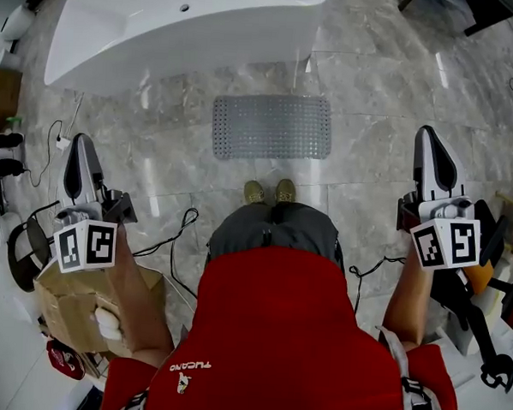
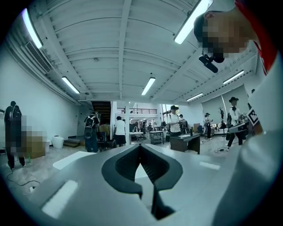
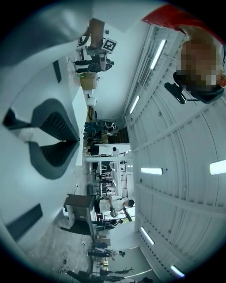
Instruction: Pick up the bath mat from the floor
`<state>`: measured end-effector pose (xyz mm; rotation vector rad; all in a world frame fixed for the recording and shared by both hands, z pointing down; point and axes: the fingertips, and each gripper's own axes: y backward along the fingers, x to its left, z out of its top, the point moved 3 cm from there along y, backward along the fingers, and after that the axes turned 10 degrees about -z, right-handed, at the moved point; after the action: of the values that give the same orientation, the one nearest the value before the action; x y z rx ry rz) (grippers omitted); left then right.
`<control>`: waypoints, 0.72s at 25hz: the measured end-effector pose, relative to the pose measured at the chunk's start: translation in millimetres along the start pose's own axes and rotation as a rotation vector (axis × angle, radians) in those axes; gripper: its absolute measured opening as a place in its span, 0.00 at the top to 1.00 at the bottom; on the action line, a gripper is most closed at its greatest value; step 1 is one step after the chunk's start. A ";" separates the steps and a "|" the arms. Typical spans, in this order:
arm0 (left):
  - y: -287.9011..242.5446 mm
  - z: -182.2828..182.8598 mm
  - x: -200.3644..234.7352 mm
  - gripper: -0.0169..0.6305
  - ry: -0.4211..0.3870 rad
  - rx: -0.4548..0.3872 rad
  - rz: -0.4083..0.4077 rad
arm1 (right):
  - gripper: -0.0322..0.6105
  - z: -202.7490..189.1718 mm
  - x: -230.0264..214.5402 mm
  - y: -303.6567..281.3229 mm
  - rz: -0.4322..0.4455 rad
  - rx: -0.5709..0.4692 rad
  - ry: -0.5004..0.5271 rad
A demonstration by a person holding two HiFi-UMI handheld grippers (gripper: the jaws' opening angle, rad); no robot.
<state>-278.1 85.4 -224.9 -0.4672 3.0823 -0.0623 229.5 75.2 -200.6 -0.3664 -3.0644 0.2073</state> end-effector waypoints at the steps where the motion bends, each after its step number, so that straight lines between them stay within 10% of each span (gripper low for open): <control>1: -4.3 -2.1 2.5 0.97 0.002 0.000 0.000 | 0.95 -1.2 0.2 -4.1 -0.004 0.003 -0.001; 18: -73.1 -97.9 38.4 0.97 0.001 0.030 -0.063 | 0.95 -80.3 7.8 -80.5 -0.072 0.037 -0.013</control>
<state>-296.0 7.8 -124.6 -0.5631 3.0623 -0.1094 208.4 9.8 -109.8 -0.2539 -3.0747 0.2640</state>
